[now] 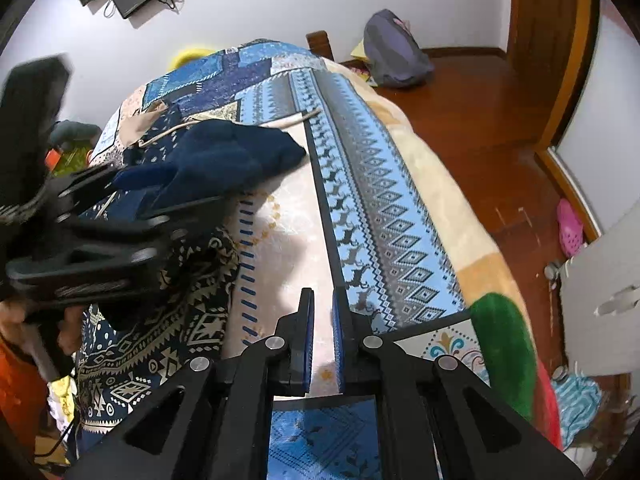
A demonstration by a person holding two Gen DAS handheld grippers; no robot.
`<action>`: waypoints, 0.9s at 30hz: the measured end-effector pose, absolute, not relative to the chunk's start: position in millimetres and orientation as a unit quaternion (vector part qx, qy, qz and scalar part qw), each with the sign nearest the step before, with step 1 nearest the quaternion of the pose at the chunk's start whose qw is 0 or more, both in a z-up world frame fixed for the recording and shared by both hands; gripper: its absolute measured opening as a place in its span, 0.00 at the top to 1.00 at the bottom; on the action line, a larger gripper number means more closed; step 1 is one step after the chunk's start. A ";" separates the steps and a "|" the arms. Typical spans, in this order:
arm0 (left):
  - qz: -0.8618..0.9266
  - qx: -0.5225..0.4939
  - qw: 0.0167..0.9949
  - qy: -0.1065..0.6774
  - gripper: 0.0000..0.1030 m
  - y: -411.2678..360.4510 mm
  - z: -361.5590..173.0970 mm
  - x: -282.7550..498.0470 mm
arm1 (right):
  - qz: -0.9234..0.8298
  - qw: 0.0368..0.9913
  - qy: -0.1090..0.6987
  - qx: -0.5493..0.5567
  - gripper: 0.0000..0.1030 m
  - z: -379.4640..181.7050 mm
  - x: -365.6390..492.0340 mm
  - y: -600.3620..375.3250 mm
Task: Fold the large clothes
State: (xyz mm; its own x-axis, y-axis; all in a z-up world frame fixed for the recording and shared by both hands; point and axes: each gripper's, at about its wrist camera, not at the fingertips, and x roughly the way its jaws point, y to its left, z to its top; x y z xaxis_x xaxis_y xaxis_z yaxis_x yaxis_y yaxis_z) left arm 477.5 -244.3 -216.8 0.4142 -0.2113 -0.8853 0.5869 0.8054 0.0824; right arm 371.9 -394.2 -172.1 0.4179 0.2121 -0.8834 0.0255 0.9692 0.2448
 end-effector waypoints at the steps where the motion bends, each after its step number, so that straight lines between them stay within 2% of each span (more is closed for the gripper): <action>1: -0.235 0.206 0.816 0.487 0.37 -246.2 -223.7 481.6 | 0.056 0.833 0.539 0.115 0.95 -175.3 372.4 -394.3; 2: -0.230 0.214 0.815 0.487 0.41 -246.5 -225.8 484.0 | 0.056 0.832 0.540 0.117 0.95 -177.1 372.8 -394.8; 4: -0.216 0.220 0.820 0.481 0.66 -244.0 -226.3 487.7 | 0.059 0.831 0.541 0.118 0.95 -178.3 372.9 -394.5; 9: -0.231 0.121 0.842 0.472 0.95 -211.3 -191.8 495.6 | 0.062 0.835 0.537 0.108 0.95 -174.5 373.3 -390.1; 12: -0.256 0.063 0.854 0.449 0.95 -187.0 -156.1 493.5 | 0.066 0.838 0.532 0.102 0.95 -168.4 373.3 -385.1; 20: -0.238 0.036 0.906 0.348 0.96 -116.6 -73.6 470.2 | 0.094 0.850 0.512 0.082 0.95 -142.5 392.6 -348.9; 23: -0.212 0.036 0.925 0.313 0.96 -76.3 -58.8 462.0 | 0.105 0.860 0.497 0.055 0.95 -129.5 404.8 -326.2; 27: -0.178 0.028 0.932 0.316 0.96 -27.3 -66.9 457.2 | 0.118 0.868 0.482 0.011 0.95 -119.9 423.2 -292.0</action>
